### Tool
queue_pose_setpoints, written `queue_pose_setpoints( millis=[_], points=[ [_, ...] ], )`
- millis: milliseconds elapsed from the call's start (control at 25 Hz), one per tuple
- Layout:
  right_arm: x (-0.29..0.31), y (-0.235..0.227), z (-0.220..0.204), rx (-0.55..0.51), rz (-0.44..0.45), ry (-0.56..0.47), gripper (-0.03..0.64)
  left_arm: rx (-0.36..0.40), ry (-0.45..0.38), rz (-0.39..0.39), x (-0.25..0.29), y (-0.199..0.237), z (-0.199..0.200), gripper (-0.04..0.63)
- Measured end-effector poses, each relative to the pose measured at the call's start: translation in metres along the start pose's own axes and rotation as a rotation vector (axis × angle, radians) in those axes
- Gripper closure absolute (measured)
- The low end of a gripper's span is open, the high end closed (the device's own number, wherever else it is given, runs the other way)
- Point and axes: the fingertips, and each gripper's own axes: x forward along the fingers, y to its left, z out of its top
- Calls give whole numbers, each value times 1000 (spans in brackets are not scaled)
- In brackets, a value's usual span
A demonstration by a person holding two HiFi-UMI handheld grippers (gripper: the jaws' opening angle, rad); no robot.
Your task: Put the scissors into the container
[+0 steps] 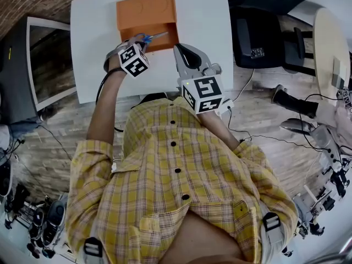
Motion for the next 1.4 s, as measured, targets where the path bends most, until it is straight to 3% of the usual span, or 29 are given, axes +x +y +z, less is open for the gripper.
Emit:
queue_pose_setpoints(
  millis=[320, 960, 1400],
  points=[
    [-14, -4, 1, -5, 20, -8, 611, -91, -55, 35, -31, -13, 26, 592],
    [-32, 1, 4, -33, 45, -37, 611, -400, -313, 275, -112, -15, 71, 592],
    [-37, -5, 7, -37, 54, -56, 611, -509, -438, 370, -164, -24, 100, 592]
  ],
)
